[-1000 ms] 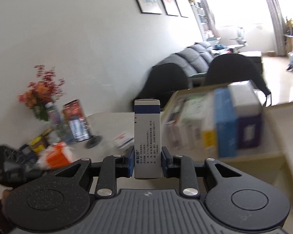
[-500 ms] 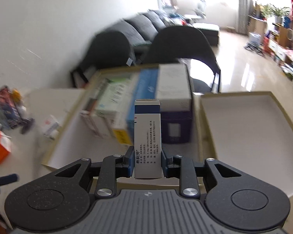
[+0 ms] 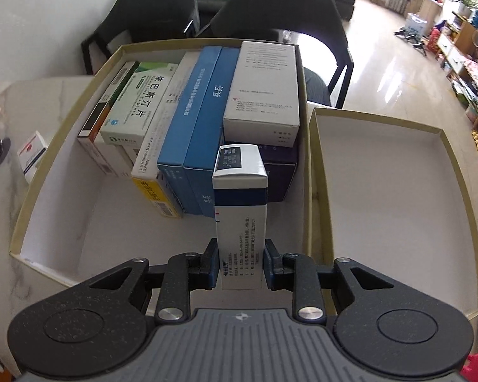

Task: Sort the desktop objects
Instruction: 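Lower the strawberry box into the beige box beside the dark blue box, then open the right gripper to release the box and withdraw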

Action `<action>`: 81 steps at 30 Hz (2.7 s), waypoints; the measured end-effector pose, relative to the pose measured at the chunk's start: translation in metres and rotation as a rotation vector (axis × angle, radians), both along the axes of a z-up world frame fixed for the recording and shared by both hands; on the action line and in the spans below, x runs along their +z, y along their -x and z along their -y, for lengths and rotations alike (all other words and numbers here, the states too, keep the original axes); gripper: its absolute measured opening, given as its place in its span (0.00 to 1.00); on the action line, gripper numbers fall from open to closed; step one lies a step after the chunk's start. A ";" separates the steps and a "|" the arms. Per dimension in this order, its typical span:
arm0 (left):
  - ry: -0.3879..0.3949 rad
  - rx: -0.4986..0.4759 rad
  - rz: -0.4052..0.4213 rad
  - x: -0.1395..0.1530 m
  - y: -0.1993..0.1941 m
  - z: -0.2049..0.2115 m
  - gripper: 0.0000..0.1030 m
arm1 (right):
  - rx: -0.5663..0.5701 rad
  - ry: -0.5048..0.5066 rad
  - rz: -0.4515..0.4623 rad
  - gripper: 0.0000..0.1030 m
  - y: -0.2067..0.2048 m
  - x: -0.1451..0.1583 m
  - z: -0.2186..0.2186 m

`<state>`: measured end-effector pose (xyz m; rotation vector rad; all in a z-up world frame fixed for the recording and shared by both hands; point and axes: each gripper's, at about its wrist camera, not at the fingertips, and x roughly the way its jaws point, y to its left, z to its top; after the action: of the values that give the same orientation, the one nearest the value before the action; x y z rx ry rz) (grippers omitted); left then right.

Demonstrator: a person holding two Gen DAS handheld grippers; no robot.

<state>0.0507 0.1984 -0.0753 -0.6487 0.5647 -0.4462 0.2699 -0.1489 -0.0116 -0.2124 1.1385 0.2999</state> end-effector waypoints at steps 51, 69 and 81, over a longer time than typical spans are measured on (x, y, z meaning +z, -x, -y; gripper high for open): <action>-0.014 0.025 -0.028 -0.008 0.003 -0.008 0.99 | 0.068 0.469 0.222 0.27 0.000 -0.057 -0.063; -0.148 0.153 -0.064 -0.011 -0.011 -0.024 1.00 | 0.061 0.238 0.346 0.54 0.046 -0.029 -0.036; -0.329 0.120 -0.055 -0.012 -0.059 0.004 1.00 | 0.056 0.119 0.456 0.72 0.060 -0.015 -0.022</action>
<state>0.1093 0.1940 -0.0876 -0.3772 0.6317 -0.2160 0.2097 -0.1274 -0.0267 -0.3965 0.7000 0.2179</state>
